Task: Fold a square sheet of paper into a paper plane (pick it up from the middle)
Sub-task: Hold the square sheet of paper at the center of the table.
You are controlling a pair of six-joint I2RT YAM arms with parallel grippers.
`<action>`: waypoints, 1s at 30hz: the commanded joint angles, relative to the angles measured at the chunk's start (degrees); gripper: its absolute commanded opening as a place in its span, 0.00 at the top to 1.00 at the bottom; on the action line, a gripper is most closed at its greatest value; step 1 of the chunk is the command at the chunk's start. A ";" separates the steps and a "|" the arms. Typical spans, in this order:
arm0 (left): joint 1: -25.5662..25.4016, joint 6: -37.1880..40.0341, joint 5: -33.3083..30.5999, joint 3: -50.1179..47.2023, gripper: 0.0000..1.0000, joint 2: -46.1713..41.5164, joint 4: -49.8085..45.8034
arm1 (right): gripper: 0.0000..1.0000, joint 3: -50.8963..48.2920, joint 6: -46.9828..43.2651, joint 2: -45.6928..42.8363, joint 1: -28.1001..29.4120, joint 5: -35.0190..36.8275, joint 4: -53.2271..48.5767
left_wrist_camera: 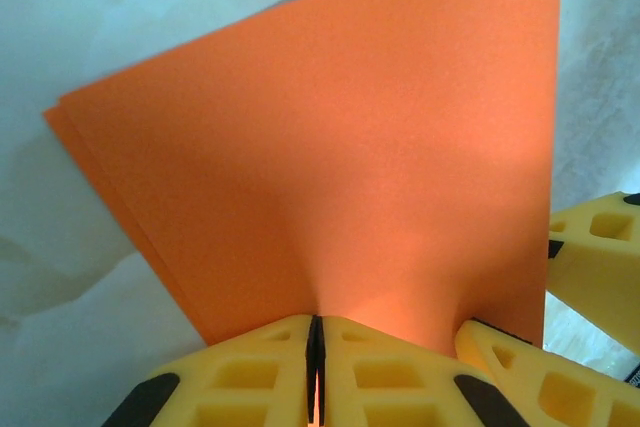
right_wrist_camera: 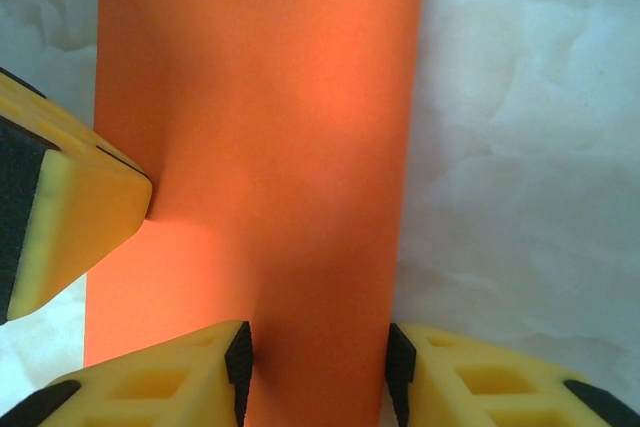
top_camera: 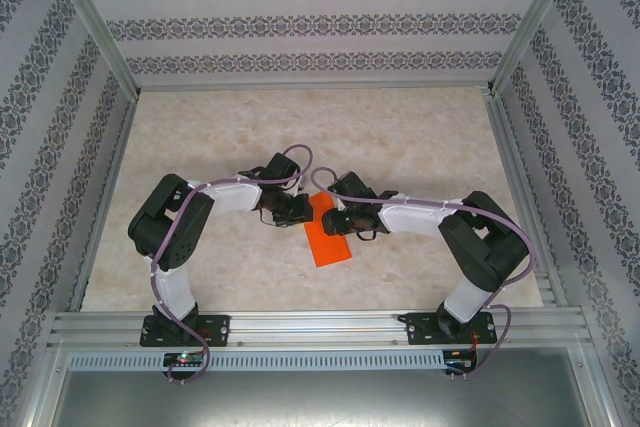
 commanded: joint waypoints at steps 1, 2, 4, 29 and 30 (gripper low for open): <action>-0.75 2.47 -2.85 -0.45 0.87 2.95 -2.97 | 0.54 -0.26 -0.16 0.06 0.34 1.04 -0.49; -0.75 2.65 -2.97 -0.53 0.87 3.20 -3.11 | 0.54 -0.34 -0.08 -0.59 0.20 0.95 -0.73; -0.75 2.94 -3.34 -0.71 0.87 3.51 -3.24 | 0.51 -0.73 0.04 -2.61 -0.44 0.68 -1.09; -0.75 4.60 -5.08 -0.43 0.87 5.59 -4.08 | 0.86 -0.04 5.39 -0.52 -5.92 -18.34 5.47; -0.75 4.63 -5.25 -0.44 0.87 5.52 -4.08 | 0.86 -0.26 5.39 0.04 -6.27 -18.37 5.92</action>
